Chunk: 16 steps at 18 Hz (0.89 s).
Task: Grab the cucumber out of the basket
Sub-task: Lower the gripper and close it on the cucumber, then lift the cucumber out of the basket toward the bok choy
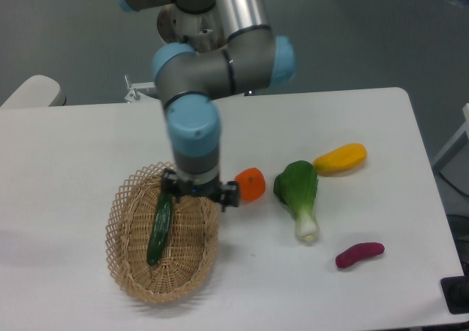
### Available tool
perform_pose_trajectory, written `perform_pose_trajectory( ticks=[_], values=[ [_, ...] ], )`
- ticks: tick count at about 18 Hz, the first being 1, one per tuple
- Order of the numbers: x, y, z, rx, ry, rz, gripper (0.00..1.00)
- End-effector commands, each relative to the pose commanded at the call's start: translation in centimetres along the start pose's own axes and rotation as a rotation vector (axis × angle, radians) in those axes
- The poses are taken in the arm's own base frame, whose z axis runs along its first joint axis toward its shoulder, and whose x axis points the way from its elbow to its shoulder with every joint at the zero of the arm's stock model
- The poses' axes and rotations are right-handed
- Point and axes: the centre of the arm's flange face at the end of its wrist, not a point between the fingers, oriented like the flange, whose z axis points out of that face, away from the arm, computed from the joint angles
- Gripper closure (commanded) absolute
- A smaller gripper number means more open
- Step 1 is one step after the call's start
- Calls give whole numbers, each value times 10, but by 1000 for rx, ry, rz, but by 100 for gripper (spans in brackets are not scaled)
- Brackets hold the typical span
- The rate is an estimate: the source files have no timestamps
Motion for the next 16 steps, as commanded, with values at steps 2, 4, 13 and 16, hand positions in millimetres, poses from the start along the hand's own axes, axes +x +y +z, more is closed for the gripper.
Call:
perform_pose_trajectory(
  ticks=[2, 4, 13, 16],
  values=[
    [20, -1, 16, 17, -5, 17, 0],
    [35, -1, 33, 34, -12, 37, 0],
    [39, -5, 65, 5, -53, 87, 0],
    [46, -5, 68, 0, -52, 100, 26]
  ],
)
